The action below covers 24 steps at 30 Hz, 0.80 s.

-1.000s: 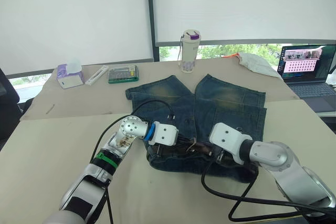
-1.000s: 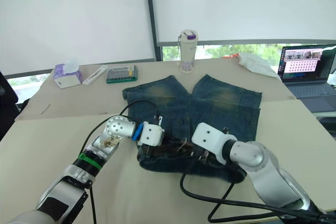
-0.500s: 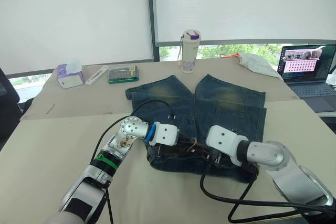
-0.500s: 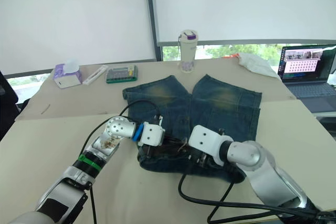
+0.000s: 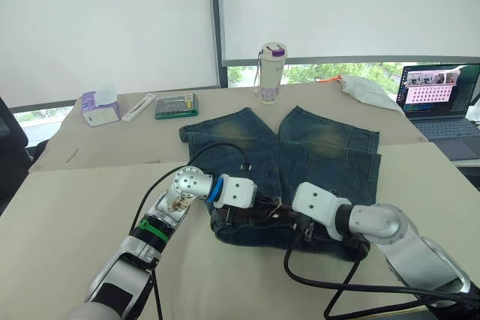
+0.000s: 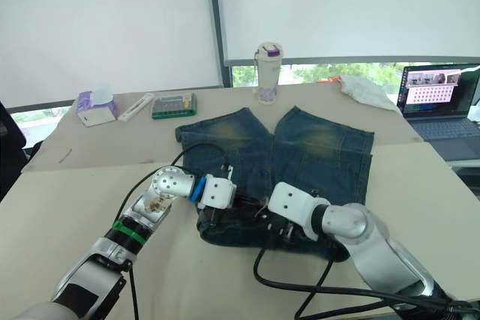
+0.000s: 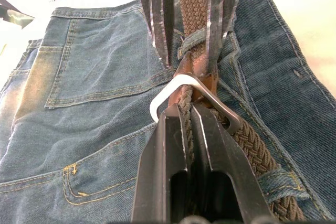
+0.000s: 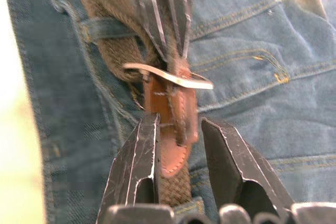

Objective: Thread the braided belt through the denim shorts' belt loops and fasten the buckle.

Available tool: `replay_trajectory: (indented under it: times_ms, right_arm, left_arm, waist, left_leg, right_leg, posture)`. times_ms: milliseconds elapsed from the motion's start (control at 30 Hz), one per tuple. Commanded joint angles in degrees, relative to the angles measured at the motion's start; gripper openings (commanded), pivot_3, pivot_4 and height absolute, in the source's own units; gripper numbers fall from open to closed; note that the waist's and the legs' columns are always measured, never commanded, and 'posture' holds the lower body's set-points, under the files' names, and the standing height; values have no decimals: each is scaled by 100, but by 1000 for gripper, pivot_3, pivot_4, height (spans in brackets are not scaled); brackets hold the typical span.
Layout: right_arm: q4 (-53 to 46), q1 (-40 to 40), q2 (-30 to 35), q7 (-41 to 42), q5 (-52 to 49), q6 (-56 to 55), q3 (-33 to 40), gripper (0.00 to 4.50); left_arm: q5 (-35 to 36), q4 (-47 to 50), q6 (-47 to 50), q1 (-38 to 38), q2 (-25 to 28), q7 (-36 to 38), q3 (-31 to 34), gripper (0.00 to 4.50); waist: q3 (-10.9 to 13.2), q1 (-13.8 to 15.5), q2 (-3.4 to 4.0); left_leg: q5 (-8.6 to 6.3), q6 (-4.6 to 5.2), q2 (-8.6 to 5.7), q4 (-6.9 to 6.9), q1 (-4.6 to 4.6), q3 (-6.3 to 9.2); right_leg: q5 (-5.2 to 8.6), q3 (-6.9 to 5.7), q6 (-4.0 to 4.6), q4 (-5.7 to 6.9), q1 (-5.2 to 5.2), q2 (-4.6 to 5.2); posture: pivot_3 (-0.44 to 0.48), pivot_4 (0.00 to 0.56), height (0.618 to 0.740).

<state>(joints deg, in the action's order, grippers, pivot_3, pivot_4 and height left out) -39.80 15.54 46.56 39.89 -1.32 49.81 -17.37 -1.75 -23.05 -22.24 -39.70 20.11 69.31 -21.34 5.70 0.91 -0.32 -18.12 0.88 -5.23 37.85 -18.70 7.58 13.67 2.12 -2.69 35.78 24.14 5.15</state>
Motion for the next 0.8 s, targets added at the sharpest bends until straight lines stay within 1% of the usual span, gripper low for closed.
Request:
replay_trajectory:
  times_ms: [33,67,133,200,233,267,300,367,400,433,500,567,633,700,800]
  right_arm:
    - [-40,121,1,-7,63,-186,-2,282]
    - [-30,129,0,-3,67,-194,-7,16]
    - [-38,122,14,0,71,-203,-3,16]
    - [-76,85,39,-3,73,-208,20,16]
    - [-101,65,47,-12,78,-209,36,1]
    - [-145,29,60,-23,73,-195,76,0]
    - [-199,-20,82,-37,73,-179,121,0]
    - [-301,-135,132,-75,80,-145,230,0]
    - [-336,-181,148,-90,87,-139,267,0]
    - [-383,-271,194,-127,117,-130,350,0]
    - [-495,-490,268,-189,128,-100,538,0]
    - [-580,-675,287,-251,122,-83,692,0]
    - [-632,-803,291,-269,103,-92,780,0]
    - [-654,-860,320,-262,116,-106,804,0]
    - [-667,-911,380,-234,133,-112,864,0]
  left_arm:
    - [171,299,34,-4,-38,-15,22,0]
    - [177,315,35,2,-41,-18,21,0]
    - [307,424,214,31,-33,75,40,0]
    - [724,758,806,119,-20,246,163,0]
    - [1018,1002,1356,174,9,352,238,365]
    - [1446,1324,2171,222,63,368,400,757]
    - [1899,1646,2963,266,145,362,575,990]
    - [2762,2179,4406,339,359,248,975,1698]
    - [3007,2352,4831,371,439,188,1097,2006]
    - [3372,2499,5413,507,630,157,1311,2371]
    - [3786,2657,6152,897,976,121,1588,1962]
    - [3740,2670,6266,1355,1254,237,1504,1445]
    - [3361,2500,5937,1679,1355,276,1242,772]
    - [2860,2265,5399,1824,1382,259,960,94]
    - [2101,1677,4661,1873,1348,93,532,38]
  waist:
    - [0,1,0]
    - [0,-2,0]
    - [0,-5,0]
    - [-1,-14,1]
    - [-1,-20,1]
    - [0,-21,1]
    - [0,-17,1]
    - [-1,-24,1]
    - [-1,-41,2]
    - [-2,-50,4]
    - [-11,-80,18]
    - [-17,-94,30]
    - [-15,-54,26]
    - [-10,26,17]
    - [-10,92,14]
  left_leg:
    - [0,0,0,0,0,0]
    - [0,0,0,0,0,0]
    - [0,0,0,0,0,0]
    - [0,0,0,0,0,0]
    - [0,0,1,0,0,0]
    - [0,0,2,0,0,0]
    - [0,1,3,-1,-1,0]
    - [-1,2,3,2,-4,3]
    - [-3,5,3,2,-3,3]
    - [-3,5,5,2,-2,3]
    - [-3,4,9,-4,5,3]
    - [-4,6,8,-13,22,3]
    - [-5,5,5,-14,24,2]
    - [-5,5,0,-7,23,2]
    - [-5,6,-7,-5,22,0]
  right_leg:
    - [0,0,0,0,0,0]
    - [0,0,0,0,0,0]
    - [0,0,0,0,0,0]
    - [0,1,0,1,0,0]
    - [0,1,0,3,1,-1]
    - [0,2,0,4,2,-1]
    - [0,1,0,8,3,-3]
    - [0,-1,0,13,2,-3]
    - [0,0,0,17,1,-3]
    - [0,1,-1,19,3,-6]
    - [1,2,-1,19,2,-10]
    - [3,12,-3,18,-4,-9]
    - [3,14,-3,6,-3,-8]
    - [3,12,-3,1,-7,-4]
    - [2,10,-2,-8,-12,5]
  posture:
    - [0,150,740]
    - [0,150,740]
    - [0,150,740]
    - [0,150,740]
    - [0,150,740]
    - [0,150,740]
    - [0,150,740]
    - [0,150,740]
    - [0,150,740]
    - [0,150,740]
    - [0,150,740]
    - [0,150,740]
    - [0,150,740]
    - [0,150,740]
    - [0,150,740]
